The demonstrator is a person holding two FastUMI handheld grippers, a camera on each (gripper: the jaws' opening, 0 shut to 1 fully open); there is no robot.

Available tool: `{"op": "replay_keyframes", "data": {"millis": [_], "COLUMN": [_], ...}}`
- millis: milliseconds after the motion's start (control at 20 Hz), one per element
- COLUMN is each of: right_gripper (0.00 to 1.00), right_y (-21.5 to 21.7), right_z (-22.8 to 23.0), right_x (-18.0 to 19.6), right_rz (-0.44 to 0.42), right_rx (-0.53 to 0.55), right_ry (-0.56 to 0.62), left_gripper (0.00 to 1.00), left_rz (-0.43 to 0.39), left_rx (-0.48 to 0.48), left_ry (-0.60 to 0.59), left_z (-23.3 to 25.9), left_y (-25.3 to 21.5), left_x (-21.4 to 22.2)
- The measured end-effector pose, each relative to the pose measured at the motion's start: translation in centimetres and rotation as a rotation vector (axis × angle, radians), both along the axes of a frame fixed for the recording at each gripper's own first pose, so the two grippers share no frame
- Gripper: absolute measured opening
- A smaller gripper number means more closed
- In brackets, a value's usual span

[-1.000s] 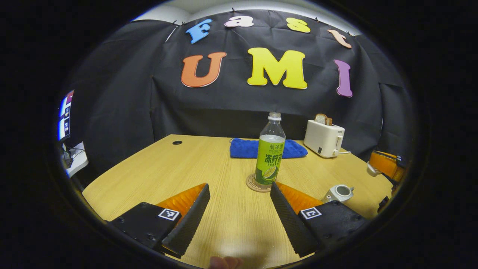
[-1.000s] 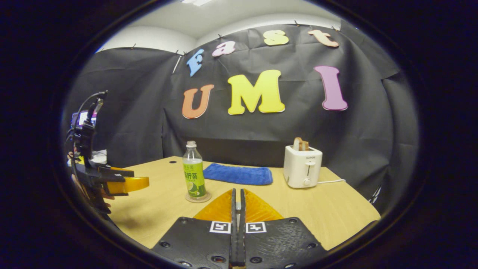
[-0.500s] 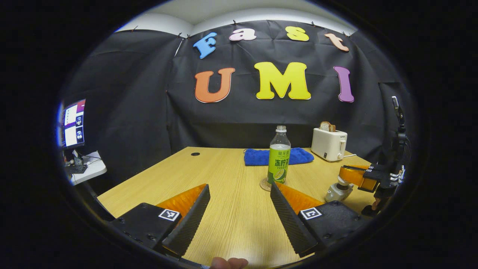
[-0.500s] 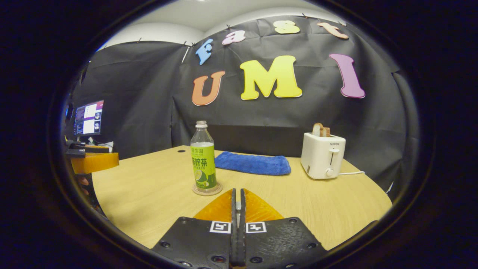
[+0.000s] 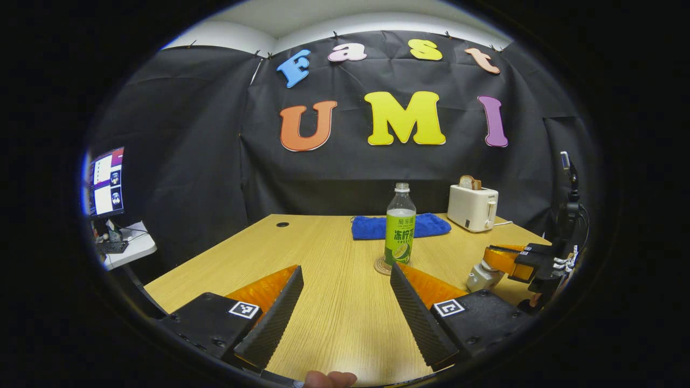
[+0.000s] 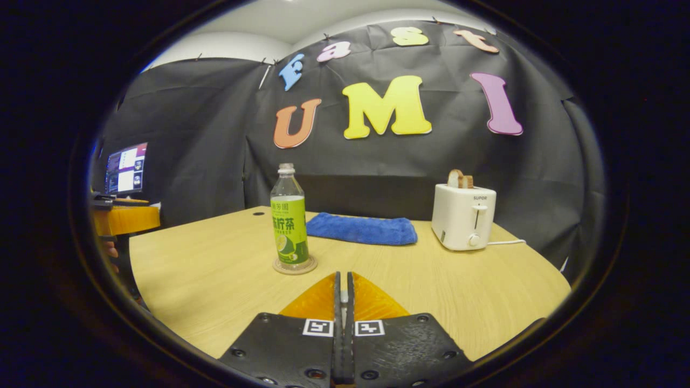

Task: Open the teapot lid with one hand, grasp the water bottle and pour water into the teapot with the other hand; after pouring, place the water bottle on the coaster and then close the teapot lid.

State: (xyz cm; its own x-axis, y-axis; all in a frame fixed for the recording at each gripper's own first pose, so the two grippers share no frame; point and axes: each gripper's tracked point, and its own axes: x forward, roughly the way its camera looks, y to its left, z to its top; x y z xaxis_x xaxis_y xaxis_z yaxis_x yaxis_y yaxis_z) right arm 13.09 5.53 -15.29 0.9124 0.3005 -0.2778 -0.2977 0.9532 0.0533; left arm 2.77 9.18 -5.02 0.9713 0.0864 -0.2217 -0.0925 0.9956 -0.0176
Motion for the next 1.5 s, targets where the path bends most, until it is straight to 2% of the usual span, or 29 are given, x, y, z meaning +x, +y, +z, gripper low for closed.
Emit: {"op": "replay_keyframes", "data": {"millis": [250, 300, 400, 450, 550, 700, 750, 850, 1000, 1150, 1350, 1500], "right_gripper": [0.00, 0.05, 0.07, 0.14, 0.35, 0.91, 0.96, 0.98, 0.96, 0.96, 0.97, 0.95], "right_y": [-0.3, -0.3, -0.6, -1.1, -1.8, -3.7, -4.5, -5.6, -6.5, -6.3, -6.0, -5.9], "right_z": [-0.2, 0.1, 0.7, 1.2, 2.3, 4.5, 5.5, 7.5, 9.8, 11.0, 11.9, 12.0], "right_x": [0.0, 0.0, 0.0, 0.0, -0.2, -1.1, -1.6, -2.9, -5.6, -8.7, -12.5, -14.1], "right_rz": [-0.016, -0.019, -0.038, -0.056, -0.092, -0.163, -0.182, -0.214, -0.232, -0.243, -0.266, -0.284], "right_rx": [0.006, 0.009, 0.011, 0.017, 0.045, 0.049, 0.050, 0.039, -0.002, -0.032, -0.029, -0.029], "right_ry": [0.002, -0.004, -0.015, -0.025, -0.040, -0.072, -0.090, -0.127, -0.176, -0.213, -0.242, -0.249], "left_gripper": [1.00, 1.00, 1.00, 1.00, 1.00, 1.00, 1.00, 1.00, 1.00, 1.00, 1.00, 1.00], "left_rz": [-0.007, -0.005, -0.007, -0.008, -0.010, -0.026, -0.035, -0.056, -0.082, -0.110, -0.121, -0.088], "left_rx": [0.008, 0.008, 0.008, 0.009, 0.003, -0.023, -0.028, -0.036, -0.039, -0.041, -0.048, -0.037], "left_ry": [-0.011, -0.012, -0.016, -0.022, -0.038, -0.059, -0.070, -0.094, -0.143, -0.158, -0.154, -0.155], "left_z": [0.5, 0.6, 0.7, 0.9, 1.2, 1.7, 2.0, 2.8, 3.9, 3.9, 3.7, 4.1], "left_y": [-0.6, -0.7, -0.9, -1.2, -1.8, -3.4, -4.0, -5.4, -7.2, -8.6, -8.9, -8.0], "left_x": [-0.1, -0.1, -0.2, -0.2, -0.2, 0.1, 0.3, 0.5, 0.7, 0.0, -2.2, -3.3]}}
